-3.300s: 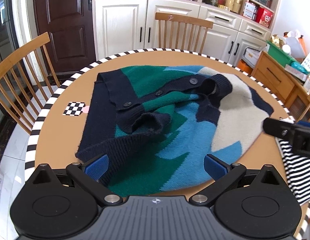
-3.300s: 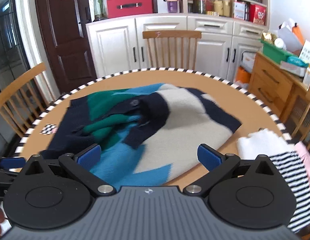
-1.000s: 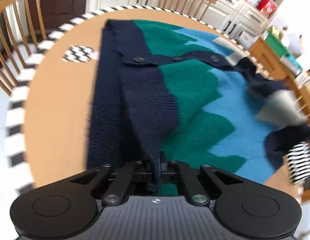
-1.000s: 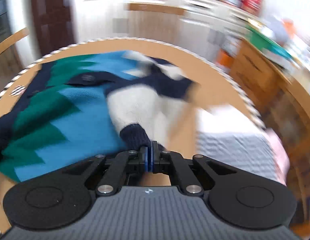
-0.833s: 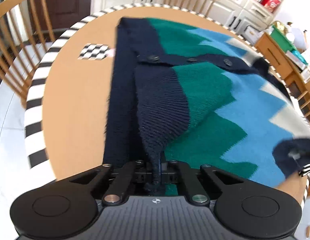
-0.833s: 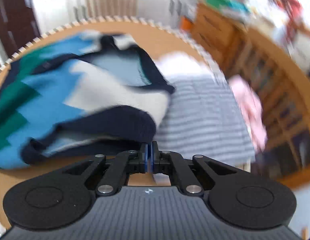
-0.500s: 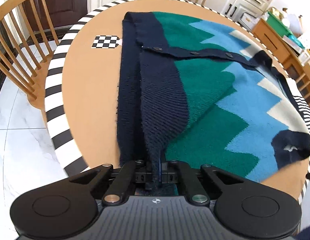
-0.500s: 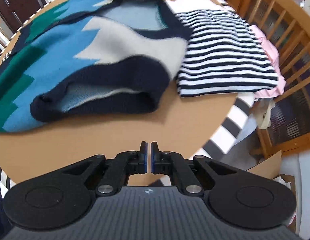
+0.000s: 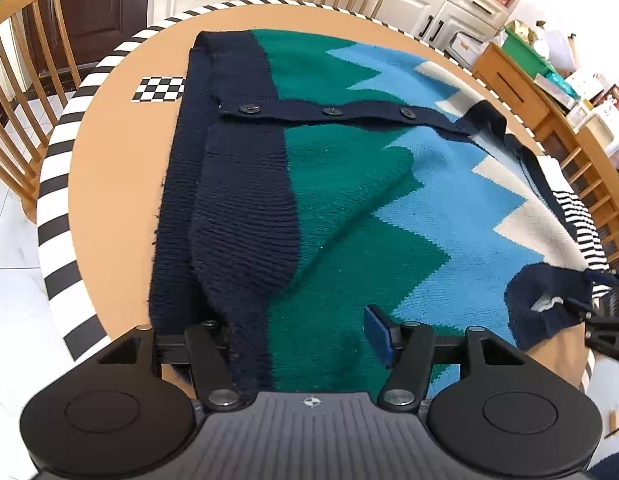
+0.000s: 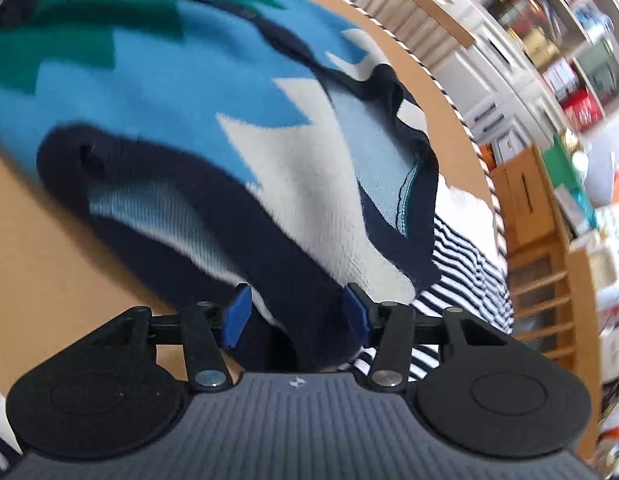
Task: Fold clothes
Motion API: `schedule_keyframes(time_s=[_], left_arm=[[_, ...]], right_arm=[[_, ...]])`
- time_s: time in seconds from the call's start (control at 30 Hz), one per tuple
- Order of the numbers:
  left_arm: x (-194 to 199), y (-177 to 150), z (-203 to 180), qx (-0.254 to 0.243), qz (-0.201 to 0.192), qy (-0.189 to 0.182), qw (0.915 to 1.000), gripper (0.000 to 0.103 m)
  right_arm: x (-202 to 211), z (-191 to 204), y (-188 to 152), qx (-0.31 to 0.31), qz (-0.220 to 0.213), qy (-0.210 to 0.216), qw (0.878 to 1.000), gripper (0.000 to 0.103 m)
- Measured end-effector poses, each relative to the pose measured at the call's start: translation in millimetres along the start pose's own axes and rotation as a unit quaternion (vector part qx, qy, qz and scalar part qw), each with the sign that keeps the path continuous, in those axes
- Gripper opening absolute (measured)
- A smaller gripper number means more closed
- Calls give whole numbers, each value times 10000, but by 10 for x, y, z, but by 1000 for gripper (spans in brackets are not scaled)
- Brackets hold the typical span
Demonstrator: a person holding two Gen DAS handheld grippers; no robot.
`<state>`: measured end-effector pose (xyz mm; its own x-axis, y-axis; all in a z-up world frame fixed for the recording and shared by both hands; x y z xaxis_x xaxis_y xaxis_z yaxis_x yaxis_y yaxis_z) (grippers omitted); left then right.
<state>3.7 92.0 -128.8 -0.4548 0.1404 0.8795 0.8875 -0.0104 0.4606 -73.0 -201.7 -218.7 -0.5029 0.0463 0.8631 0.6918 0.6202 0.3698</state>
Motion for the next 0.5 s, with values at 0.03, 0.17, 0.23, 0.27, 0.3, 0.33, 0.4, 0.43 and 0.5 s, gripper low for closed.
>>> schedule_keyframes(time_s=[0.03,0.17,0.23,0.27,0.3,0.33,0.4,0.43,0.5], left_arm=[[-24,5,9,55,-25,-36,10000,48],[-61,58,176,394,122,-64,9991,3],[36,109,276,681,122,-320,9971,3],[110,131,316,734,101,-439,9963,3],[180,148,354,779,83,-550,9954,3],[235,153,389,810,84,-639,9946,3],[281,132,429,772,113,-717,9944,3],[277,106,424,680,106,-689,9952,3],[244,41,388,480,107,-598,9970,3]], right_arm=[[-36,20,0,196,31,-120,9997,45],[-160,-133,125,-350,52,133,9993,0],[-13,-280,187,-773,-235,255,9964,0],[94,-347,217,-935,-391,261,9945,0],[196,-407,237,-1055,-516,276,9927,0],[291,-458,242,-1113,-595,305,9915,0],[394,-469,198,-985,-630,231,9929,7],[400,-407,139,-748,-622,86,9952,15],[289,-234,13,-112,-359,-106,9992,35]])
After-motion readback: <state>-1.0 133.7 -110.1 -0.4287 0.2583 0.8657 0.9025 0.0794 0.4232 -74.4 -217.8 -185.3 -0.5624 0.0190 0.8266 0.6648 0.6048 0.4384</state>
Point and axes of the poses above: each gripper's, at about its wrist camera, not at the fingertips, and x roughly against the way its jaws point, z to its left, y to its top, the point moved 4 cm from there along -x, roughly the way its jaws point, and after that the axes turned 10 degrees about y, right-handed, at the moved point
